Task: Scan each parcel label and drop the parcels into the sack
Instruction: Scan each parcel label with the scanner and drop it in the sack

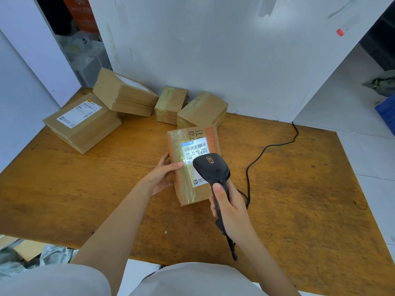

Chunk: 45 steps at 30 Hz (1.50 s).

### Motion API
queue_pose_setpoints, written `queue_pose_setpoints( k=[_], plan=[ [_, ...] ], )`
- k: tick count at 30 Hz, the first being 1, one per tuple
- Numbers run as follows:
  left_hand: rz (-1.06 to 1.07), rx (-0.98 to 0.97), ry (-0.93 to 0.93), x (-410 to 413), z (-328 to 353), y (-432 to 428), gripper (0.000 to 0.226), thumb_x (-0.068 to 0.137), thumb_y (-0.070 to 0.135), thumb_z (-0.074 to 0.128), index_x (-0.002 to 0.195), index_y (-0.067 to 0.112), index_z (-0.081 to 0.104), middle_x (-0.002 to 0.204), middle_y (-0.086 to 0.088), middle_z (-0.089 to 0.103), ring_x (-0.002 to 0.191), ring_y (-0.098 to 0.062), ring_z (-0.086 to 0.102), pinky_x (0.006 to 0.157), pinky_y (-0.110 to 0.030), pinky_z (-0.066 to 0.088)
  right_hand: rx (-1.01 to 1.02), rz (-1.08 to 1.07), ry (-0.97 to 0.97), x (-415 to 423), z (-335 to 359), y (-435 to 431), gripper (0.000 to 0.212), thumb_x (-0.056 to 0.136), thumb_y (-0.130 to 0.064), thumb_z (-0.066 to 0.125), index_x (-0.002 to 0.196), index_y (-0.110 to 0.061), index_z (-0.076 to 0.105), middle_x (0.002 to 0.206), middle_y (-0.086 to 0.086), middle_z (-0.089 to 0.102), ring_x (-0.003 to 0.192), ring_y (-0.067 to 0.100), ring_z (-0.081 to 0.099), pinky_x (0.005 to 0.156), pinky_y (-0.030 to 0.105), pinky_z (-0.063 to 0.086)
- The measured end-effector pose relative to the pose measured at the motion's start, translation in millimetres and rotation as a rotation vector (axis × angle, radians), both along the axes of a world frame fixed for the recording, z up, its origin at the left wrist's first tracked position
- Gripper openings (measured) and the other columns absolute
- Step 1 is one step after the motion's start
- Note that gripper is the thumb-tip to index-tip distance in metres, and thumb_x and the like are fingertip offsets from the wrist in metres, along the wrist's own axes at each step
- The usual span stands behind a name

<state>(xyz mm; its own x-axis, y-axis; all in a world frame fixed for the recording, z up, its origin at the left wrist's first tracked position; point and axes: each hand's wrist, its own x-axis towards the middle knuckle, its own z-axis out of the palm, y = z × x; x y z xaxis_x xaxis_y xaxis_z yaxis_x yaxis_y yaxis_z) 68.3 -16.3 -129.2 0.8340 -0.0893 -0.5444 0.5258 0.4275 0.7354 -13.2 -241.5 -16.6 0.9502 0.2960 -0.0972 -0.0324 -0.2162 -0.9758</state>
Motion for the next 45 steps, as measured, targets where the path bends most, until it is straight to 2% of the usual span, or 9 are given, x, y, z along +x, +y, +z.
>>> queue_pose_setpoints(
  k=[10, 20, 27, 33, 37, 39, 41, 43, 45],
  plan=[
    [-0.007, -0.015, -0.005, 0, -2, 0, 0.129, 0.042, 0.03, 0.097, 0.149, 0.039, 0.023, 0.138, 0.005, 0.05, 0.121, -0.019, 0.051, 0.079, -0.045, 0.056, -0.001, -0.044, -0.012, -6, 2, 2, 0.043, 0.089, -0.051, 0.044, 0.099, -0.011, 0.053, 0.06, -0.001, 0.05, 0.051, 0.011, 0.045, 0.052, 0.022, 0.041],
    [-0.008, -0.017, -0.017, 0, -2, -2, 0.131, 0.042, 0.031, 0.097, 0.149, 0.039, 0.022, 0.141, 0.004, 0.047, 0.124, -0.02, 0.048, 0.087, -0.051, 0.053, 0.003, -0.043, -0.017, -15, 8, 2, 0.045, 0.089, -0.051, 0.044, 0.097, -0.007, 0.053, 0.06, 0.0, 0.051, 0.052, 0.012, 0.045, 0.054, 0.03, 0.041],
    [-0.007, -0.019, -0.017, -1, -4, -2, 0.126, 0.045, 0.029, 0.096, 0.148, 0.04, 0.024, 0.137, 0.006, 0.051, 0.12, -0.019, 0.051, 0.074, -0.043, 0.058, -0.016, -0.057, 0.003, -18, 8, 4, 0.047, 0.085, -0.053, 0.044, 0.099, -0.009, 0.054, 0.059, -0.002, 0.052, 0.051, 0.009, 0.046, 0.053, 0.027, 0.041],
    [-0.005, -0.015, -0.014, 1, -6, -1, 0.125, 0.048, 0.027, 0.096, 0.148, 0.042, 0.022, 0.139, 0.006, 0.049, 0.121, -0.019, 0.051, 0.08, -0.046, 0.056, -0.01, -0.055, -0.013, -19, 5, 4, 0.045, 0.087, -0.05, 0.044, 0.101, -0.008, 0.054, 0.059, -0.001, 0.052, 0.051, 0.01, 0.046, 0.053, 0.028, 0.041],
    [-0.01, -0.024, -0.016, -1, -6, -1, 0.125, 0.048, 0.026, 0.095, 0.148, 0.042, 0.022, 0.139, 0.005, 0.05, 0.122, -0.02, 0.051, 0.083, -0.048, 0.056, -0.028, -0.087, -0.024, -18, -2, 1, 0.045, 0.085, -0.056, 0.044, 0.1, -0.015, 0.054, 0.06, -0.004, 0.052, 0.052, 0.008, 0.047, 0.054, 0.025, 0.043],
    [-0.007, -0.033, -0.019, -2, -6, 0, 0.123, 0.052, 0.024, 0.094, 0.149, 0.042, 0.021, 0.14, 0.004, 0.05, 0.124, -0.021, 0.05, 0.086, -0.051, 0.054, -0.079, -0.148, -0.042, -12, -10, -5, 0.046, 0.083, -0.061, 0.045, 0.103, -0.021, 0.053, 0.064, -0.007, 0.055, 0.056, 0.007, 0.051, 0.056, 0.024, 0.044],
    [0.0, -0.037, -0.015, -3, -5, 0, 0.122, 0.052, 0.024, 0.093, 0.149, 0.041, 0.021, 0.141, 0.004, 0.049, 0.126, -0.022, 0.048, 0.088, -0.052, 0.053, -0.191, -0.241, -0.058, 0, -23, -17, 0.04, 0.085, -0.059, 0.049, 0.108, -0.026, 0.05, 0.079, -0.008, 0.062, 0.07, 0.009, 0.059, 0.063, 0.025, 0.046],
    [0.017, -0.04, -0.006, -5, -4, 0, 0.122, 0.052, 0.024, 0.093, 0.149, 0.041, 0.021, 0.141, 0.004, 0.05, 0.126, -0.021, 0.048, 0.085, -0.05, 0.053, -0.329, -0.31, -0.058, 15, -42, -33, 0.035, 0.089, -0.049, 0.056, 0.112, -0.024, 0.047, 0.092, -0.004, 0.065, 0.084, 0.016, 0.063, 0.068, 0.027, 0.047],
    [0.03, -0.039, 0.0, -7, -3, 1, 0.122, 0.052, 0.026, 0.093, 0.149, 0.041, 0.021, 0.142, 0.004, 0.049, 0.127, -0.022, 0.047, 0.086, -0.05, 0.053, -0.492, -0.331, -0.036, 30, -63, -48, 0.043, 0.09, -0.047, 0.058, 0.117, -0.016, 0.044, 0.098, 0.002, 0.066, 0.087, 0.024, 0.065, 0.066, 0.033, 0.049]
  ],
)
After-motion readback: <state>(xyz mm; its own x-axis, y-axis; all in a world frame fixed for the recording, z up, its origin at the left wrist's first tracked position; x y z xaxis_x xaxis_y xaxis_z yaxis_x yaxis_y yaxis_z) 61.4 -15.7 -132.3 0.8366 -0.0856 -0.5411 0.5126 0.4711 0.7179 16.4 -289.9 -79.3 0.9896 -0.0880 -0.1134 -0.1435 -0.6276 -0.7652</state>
